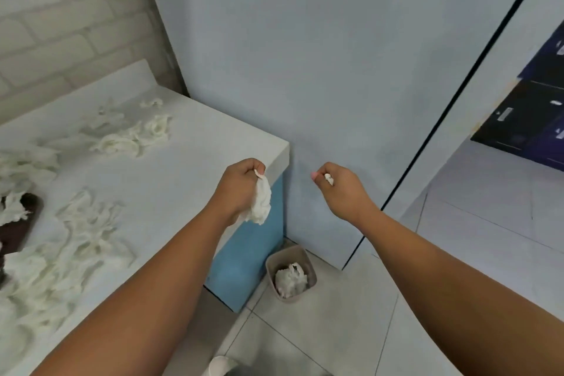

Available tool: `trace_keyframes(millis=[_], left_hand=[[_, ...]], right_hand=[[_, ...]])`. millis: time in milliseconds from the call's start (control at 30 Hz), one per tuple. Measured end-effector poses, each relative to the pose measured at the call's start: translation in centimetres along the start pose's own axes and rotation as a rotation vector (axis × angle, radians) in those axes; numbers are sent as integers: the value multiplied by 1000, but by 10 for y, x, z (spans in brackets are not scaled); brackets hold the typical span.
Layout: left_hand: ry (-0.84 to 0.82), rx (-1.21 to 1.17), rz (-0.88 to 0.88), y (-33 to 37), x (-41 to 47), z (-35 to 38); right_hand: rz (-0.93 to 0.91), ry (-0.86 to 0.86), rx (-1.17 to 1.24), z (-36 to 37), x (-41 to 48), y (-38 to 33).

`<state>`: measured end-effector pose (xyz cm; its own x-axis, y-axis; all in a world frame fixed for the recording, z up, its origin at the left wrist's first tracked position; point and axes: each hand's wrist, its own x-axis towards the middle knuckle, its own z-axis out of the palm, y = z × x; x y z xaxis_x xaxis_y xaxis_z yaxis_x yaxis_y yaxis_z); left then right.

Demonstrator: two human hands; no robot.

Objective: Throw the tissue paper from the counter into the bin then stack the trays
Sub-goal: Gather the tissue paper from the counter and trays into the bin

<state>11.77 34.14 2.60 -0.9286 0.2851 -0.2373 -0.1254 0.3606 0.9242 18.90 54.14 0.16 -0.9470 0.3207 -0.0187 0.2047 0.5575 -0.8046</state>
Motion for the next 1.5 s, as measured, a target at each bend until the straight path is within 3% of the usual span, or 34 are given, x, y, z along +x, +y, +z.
trace_keyframes(millis=[200,300,500,767,967,1200,1400,1500], left_hand=[[-95,24,-76,-55,11,78],[-99,109,-62,-96,16,104],[0,125,-46,-174,42,142],[-17,99,-145,-303,87,174],[67,-5,-322,-410,124,202],[82,77,-407,-518,163,233],[123,110,-516,-582,181,256],[35,184,-565,-589,185,260]], right_hand=[[270,-32,270,-17,-33,83],[371,-54,257,-3,-41,127],[422,-98,74,38,-46,199],[575,44,236,105,-31,283],[644,24,257,171,-19,360],[710,18,237,243,-26,439],[772,45,237,279,-31,480],[779,47,236,288,-30,487]])
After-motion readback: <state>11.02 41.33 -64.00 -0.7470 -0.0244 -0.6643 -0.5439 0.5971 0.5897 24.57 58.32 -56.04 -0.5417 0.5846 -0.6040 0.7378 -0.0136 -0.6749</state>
